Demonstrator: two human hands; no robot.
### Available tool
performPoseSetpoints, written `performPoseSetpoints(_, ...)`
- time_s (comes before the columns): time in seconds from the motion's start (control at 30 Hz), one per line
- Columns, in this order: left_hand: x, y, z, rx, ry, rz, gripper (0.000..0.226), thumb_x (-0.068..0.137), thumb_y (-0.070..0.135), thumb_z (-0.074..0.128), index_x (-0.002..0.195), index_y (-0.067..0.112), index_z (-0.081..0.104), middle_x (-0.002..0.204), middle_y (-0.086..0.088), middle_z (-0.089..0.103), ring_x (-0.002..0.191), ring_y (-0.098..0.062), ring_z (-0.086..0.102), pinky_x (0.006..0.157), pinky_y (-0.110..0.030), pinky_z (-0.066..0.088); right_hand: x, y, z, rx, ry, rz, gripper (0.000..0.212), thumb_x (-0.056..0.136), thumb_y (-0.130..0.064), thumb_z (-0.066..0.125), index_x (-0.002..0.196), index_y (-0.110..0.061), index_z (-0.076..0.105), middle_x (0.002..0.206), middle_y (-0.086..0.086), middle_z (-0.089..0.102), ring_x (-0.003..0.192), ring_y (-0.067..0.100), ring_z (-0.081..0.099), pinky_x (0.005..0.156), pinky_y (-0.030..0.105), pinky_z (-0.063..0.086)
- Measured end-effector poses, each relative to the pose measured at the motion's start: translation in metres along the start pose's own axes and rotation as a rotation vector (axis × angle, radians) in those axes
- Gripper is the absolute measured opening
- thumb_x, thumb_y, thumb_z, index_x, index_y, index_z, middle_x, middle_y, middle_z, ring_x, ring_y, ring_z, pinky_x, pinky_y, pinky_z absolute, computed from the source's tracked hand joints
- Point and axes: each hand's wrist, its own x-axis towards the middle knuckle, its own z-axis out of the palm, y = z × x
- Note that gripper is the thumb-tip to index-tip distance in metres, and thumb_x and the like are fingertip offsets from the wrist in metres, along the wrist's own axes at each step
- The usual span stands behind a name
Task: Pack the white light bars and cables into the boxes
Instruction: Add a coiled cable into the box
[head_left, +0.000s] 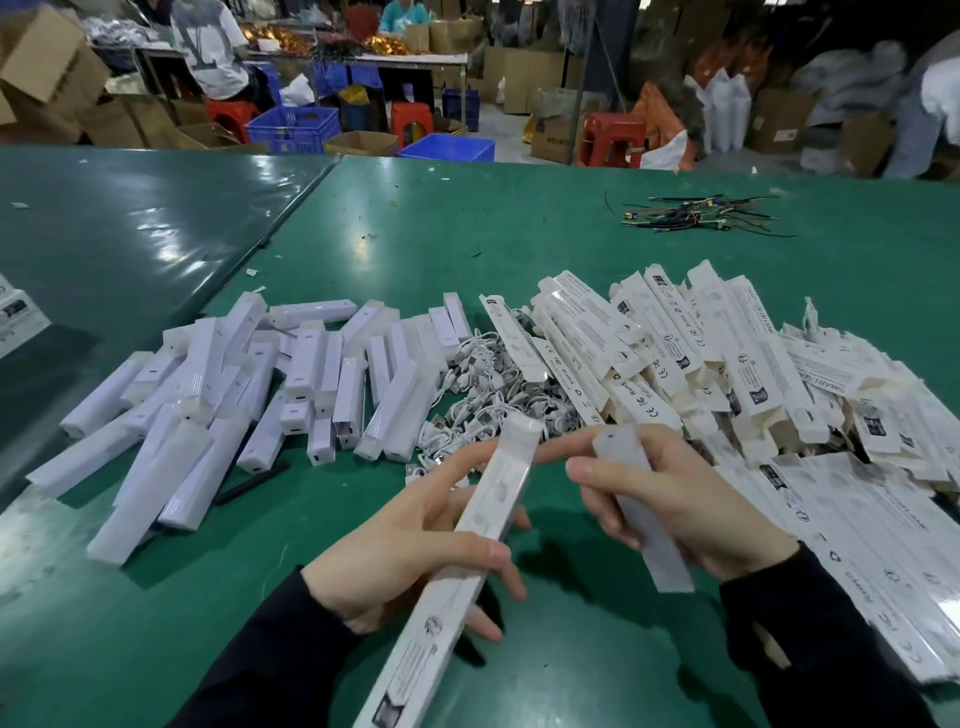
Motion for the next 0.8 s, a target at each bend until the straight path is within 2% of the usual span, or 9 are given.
performPoseSetpoints(0.1, 0.001, -0.001, 0.0, -0.022, -0.047, 0.015, 0.064, 0.078, -0.006, 0.062, 0.127, 0.035, 0.056, 0.095, -0.014, 0.059, 0.066, -0.035, 0.065, 0.047, -0.039, 0.058, 0.0, 0.001, 0.004, -0.016, -0.151, 0.048, 0.028, 0.081, -0.04, 0.065, 0.099, -0.021, 0.075, 0.051, -0.001, 0.052, 0.043, 0.01, 0.043, 0.041, 0.019, 0.037)
performPoseSetpoints(0.2, 0.003, -0.002, 0.001, -0.029, -0.036, 0.012, 0.055, 0.076, -0.008, 0.054, 0.123, 0.021, 0.056, 0.083, -0.015, 0.049, 0.049, -0.026, 0.055, 0.037, -0.028, 0.05, 0.003, 0.003, 0.005, 0.051, -0.079, 0.04, 0.021, 0.087, -0.033, 0.063, 0.1, -0.019, 0.072, 0.05, 0.001, 0.05, 0.041, 0.01, 0.04, 0.042, 0.019, 0.035)
performPoseSetpoints(0.27, 0.004, -0.003, 0.002, -0.075, -0.036, 0.002, 0.055, 0.075, -0.01, 0.05, 0.121, 0.02, 0.055, 0.081, -0.014, 0.044, 0.045, -0.021, 0.047, 0.034, -0.024, 0.046, 0.005, 0.004, 0.008, 0.036, -0.036, 0.054, 0.019, 0.087, -0.031, 0.061, 0.101, -0.024, 0.071, 0.05, 0.002, 0.049, 0.041, 0.011, 0.039, 0.041, 0.02, 0.034)
performPoseSetpoints(0.4, 0.003, -0.007, 0.004, -0.137, -0.044, -0.051, 0.063, 0.07, -0.008, 0.055, 0.12, 0.03, 0.053, 0.082, -0.01, 0.052, 0.046, -0.019, 0.041, 0.032, -0.019, 0.04, 0.007, 0.01, 0.02, 0.038, -0.056, 0.101, 0.02, 0.084, -0.03, 0.067, 0.101, -0.019, 0.065, 0.048, 0.0, 0.05, 0.041, 0.011, 0.039, 0.04, 0.018, 0.034)
performPoseSetpoints(0.53, 0.01, -0.008, -0.002, -0.196, 0.081, -0.094, 0.068, 0.064, -0.008, 0.058, 0.122, 0.021, 0.038, 0.08, -0.013, 0.054, 0.044, -0.02, 0.04, 0.033, -0.02, 0.037, 0.007, 0.007, 0.021, 0.03, -0.036, 0.078, 0.014, 0.083, -0.028, 0.071, 0.093, -0.019, 0.069, 0.047, 0.001, 0.049, 0.04, 0.011, 0.038, 0.04, 0.018, 0.034)
performPoseSetpoints(0.6, 0.012, -0.006, -0.006, -0.253, 0.183, -0.108, 0.063, 0.064, -0.004, 0.058, 0.119, 0.019, 0.039, 0.079, -0.015, 0.054, 0.042, -0.021, 0.041, 0.033, -0.022, 0.036, 0.005, 0.005, 0.016, 0.0, -0.047, 0.057, 0.018, 0.084, -0.029, 0.063, 0.094, -0.018, 0.073, 0.048, 0.002, 0.05, 0.041, 0.011, 0.039, 0.041, 0.017, 0.036)
performPoseSetpoints(0.67, 0.01, -0.002, -0.007, -0.306, 0.238, -0.087, 0.045, 0.067, 0.009, 0.057, 0.11, 0.017, 0.045, 0.081, -0.016, 0.052, 0.044, -0.021, 0.04, 0.033, -0.02, 0.037, 0.004, 0.006, 0.015, -0.011, -0.121, 0.069, 0.024, 0.086, -0.033, 0.061, 0.101, -0.018, 0.071, 0.05, 0.001, 0.051, 0.043, 0.012, 0.04, 0.043, 0.017, 0.037)
performPoseSetpoints(0.73, 0.007, 0.0, -0.008, -0.335, 0.267, -0.05, 0.033, 0.073, 0.017, 0.047, 0.105, 0.015, 0.049, 0.083, -0.018, 0.052, 0.048, -0.022, 0.04, 0.034, -0.02, 0.037, 0.005, 0.01, 0.012, 0.09, -0.134, 0.138, 0.031, 0.085, -0.035, 0.058, 0.11, -0.016, 0.062, 0.054, 0.002, 0.05, 0.044, 0.013, 0.038, 0.045, 0.02, 0.037)
performPoseSetpoints(0.8, 0.006, -0.001, -0.008, -0.334, 0.296, -0.026, 0.04, 0.071, 0.012, 0.044, 0.11, 0.012, 0.052, 0.087, -0.018, 0.052, 0.054, -0.025, 0.044, 0.036, -0.024, 0.04, 0.007, 0.012, 0.007, 0.322, -0.085, 0.244, 0.034, 0.08, -0.03, 0.054, 0.109, -0.015, 0.051, 0.06, 0.005, 0.05, 0.046, 0.014, 0.036, 0.044, 0.023, 0.036)
